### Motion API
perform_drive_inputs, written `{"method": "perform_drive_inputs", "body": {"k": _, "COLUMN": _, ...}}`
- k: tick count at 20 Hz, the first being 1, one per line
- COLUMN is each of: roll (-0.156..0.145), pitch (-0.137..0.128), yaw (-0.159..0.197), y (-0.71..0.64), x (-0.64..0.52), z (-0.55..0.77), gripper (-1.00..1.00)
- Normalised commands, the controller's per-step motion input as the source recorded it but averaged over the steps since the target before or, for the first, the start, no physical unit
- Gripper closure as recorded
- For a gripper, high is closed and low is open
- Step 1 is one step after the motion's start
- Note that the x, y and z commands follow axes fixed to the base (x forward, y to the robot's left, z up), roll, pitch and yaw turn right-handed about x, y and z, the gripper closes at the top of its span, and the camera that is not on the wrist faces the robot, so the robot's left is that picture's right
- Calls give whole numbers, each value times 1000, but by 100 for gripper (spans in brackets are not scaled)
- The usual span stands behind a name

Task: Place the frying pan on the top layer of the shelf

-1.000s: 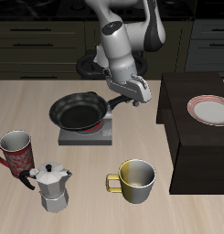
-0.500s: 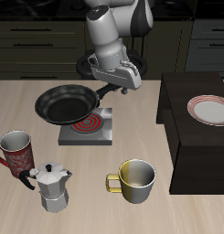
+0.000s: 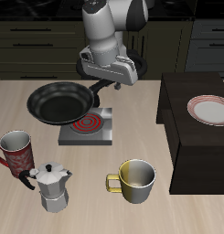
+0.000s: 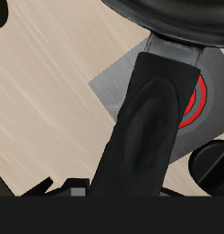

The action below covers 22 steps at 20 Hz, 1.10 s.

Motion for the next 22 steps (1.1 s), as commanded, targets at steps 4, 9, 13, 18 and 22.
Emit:
{"method": "perform_drive_inputs", "body": {"k": 4, "roll": -31, "pitch": 3, "yaw": 140, "y": -50, "x": 103, "z": 131, "gripper": 100}}
{"method": "perform_drive_inputs", "body": {"k": 9, "roll": -6, "pitch": 42, "yaw": 133, "y": -36, "x": 169, "z": 82, "gripper": 100}}
{"method": "perform_drive_inputs", "body": {"k": 13, "roll": -21, "pitch": 16, "yaw": 148, "y": -34, "x": 81, "z": 132, "gripper": 100}}
{"method": "perform_drive_inputs", "body": {"k": 18, "roll": -6, "pitch": 36, "yaw": 125, "y": 4, "x": 73, "z": 90, "gripper": 100}}
{"method": "perform_drive_inputs", "body": {"k": 22, "roll": -15, "pitch": -16, "yaw": 155, "y": 48, "x": 24, "z": 116, "gripper": 100}}
